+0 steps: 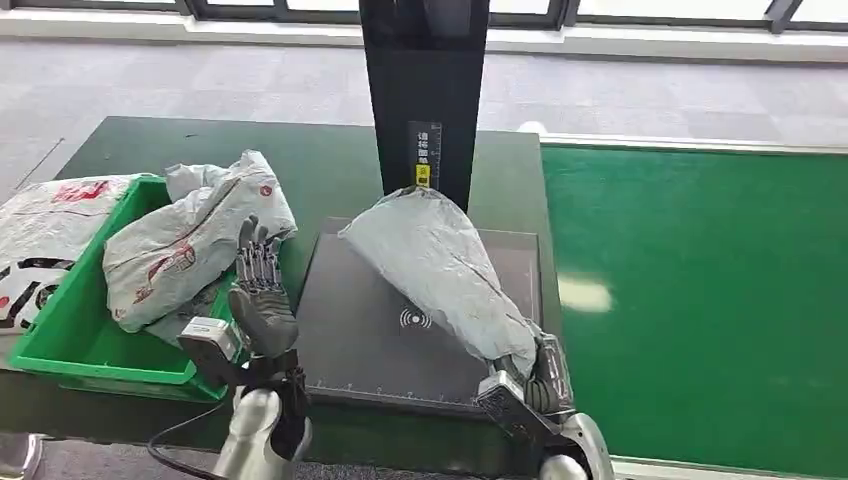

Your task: Moved the parcel from conveyor to table for the left to box.

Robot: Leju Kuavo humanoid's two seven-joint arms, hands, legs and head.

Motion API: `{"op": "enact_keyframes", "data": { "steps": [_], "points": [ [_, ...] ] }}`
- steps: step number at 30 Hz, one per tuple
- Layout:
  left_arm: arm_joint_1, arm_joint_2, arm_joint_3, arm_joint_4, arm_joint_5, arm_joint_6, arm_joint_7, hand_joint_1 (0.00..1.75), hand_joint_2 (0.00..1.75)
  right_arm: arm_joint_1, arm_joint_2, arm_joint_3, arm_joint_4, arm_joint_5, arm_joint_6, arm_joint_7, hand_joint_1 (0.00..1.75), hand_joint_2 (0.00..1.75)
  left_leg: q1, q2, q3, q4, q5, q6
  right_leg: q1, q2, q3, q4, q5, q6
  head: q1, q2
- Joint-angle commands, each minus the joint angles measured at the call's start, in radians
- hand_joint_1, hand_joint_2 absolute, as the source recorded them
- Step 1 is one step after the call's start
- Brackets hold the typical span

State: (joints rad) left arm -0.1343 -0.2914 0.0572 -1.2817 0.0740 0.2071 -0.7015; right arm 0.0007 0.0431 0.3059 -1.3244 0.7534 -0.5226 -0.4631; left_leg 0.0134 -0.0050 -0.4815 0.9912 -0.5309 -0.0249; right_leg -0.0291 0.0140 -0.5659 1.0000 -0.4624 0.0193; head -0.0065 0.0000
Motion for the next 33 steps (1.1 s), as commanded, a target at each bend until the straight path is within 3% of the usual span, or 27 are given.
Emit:
{"op": "enact_keyframes", "data": {
  "steps": [1, 9, 10, 11, 13, 18, 29, 33],
  "points": [
    [-0.036, 0.013, -0.037, 0.059, 0.000, 0.011, 0.003, 0.00, 0.00, -0.084, 0.024, -0.072, 0.186, -0.003, 0.004, 0.000, 1.75, 1.75, 0.001, 0.000, 0.002, -0.005, 0.003, 0.002, 0.002, -0.002, 0.003, -0.007, 0.004, -0.003, 0.000, 0.000],
    [-0.036, 0.013, -0.037, 0.059, 0.000, 0.011, 0.003, 0.00, 0.00, -0.084, 0.024, -0.072, 0.186, -0.003, 0.004, 0.000, 1.75, 1.75, 0.000, -0.001, 0.000, -0.002, 0.001, 0.001, 0.001, -0.002, 0.001, -0.002, 0.001, -0.002, 0.000, 0.000],
    [-0.036, 0.013, -0.037, 0.059, 0.000, 0.011, 0.003, 0.00, 0.00, -0.084, 0.024, -0.072, 0.186, -0.003, 0.004, 0.000, 0.00, 1.75, 0.001, -0.001, 0.001, -0.002, 0.001, 0.001, 0.002, -0.003, 0.002, -0.003, 0.001, -0.003, 0.000, 0.000],
    [-0.029, 0.010, -0.045, 0.051, -0.013, 0.021, 0.003, 0.00, 0.00, -0.145, 0.040, -0.136, 0.267, -0.003, -0.010, 0.031, 0.00, 1.75, 0.001, 0.000, 0.000, -0.001, 0.001, 0.001, 0.001, -0.002, 0.001, -0.002, 0.001, -0.002, 0.000, 0.000],
    [-0.021, 0.009, -0.051, 0.040, -0.012, 0.031, 0.003, 0.00, 0.00, -0.162, 0.039, -0.172, 0.282, -0.005, -0.008, 0.017, 0.00, 1.75, 0.001, 0.002, 0.001, -0.003, 0.002, 0.002, 0.001, 0.000, 0.001, -0.004, 0.002, -0.002, 0.000, 0.000],
    [-0.012, 0.014, -0.058, 0.021, -0.011, 0.049, 0.003, 0.00, 0.00, -0.116, 0.050, -0.217, 0.206, 0.024, -0.017, -0.004, 0.00, 1.75, 0.000, -0.002, 0.000, -0.001, 0.001, 0.001, 0.001, -0.003, 0.001, -0.002, 0.001, -0.002, 0.000, 0.000],
    [-0.012, 0.011, -0.052, 0.002, -0.017, 0.063, 0.003, 0.00, 0.00, -0.117, 0.061, -0.223, 0.211, 0.053, -0.070, -0.011, 0.00, 1.75, 0.001, -0.001, 0.000, -0.002, 0.001, 0.001, 0.001, -0.002, 0.001, -0.003, 0.002, -0.002, 0.000, 0.000],
    [0.000, 0.011, -0.054, -0.019, -0.021, 0.077, 0.003, 0.00, 0.00, -0.105, 0.070, -0.228, 0.171, -0.005, -0.097, -0.063, 0.00, 1.75, 0.000, 0.000, 0.000, 0.000, 0.001, 0.001, 0.001, -0.001, 0.000, -0.001, 0.001, -0.002, 0.000, 0.000]
  ]
}}
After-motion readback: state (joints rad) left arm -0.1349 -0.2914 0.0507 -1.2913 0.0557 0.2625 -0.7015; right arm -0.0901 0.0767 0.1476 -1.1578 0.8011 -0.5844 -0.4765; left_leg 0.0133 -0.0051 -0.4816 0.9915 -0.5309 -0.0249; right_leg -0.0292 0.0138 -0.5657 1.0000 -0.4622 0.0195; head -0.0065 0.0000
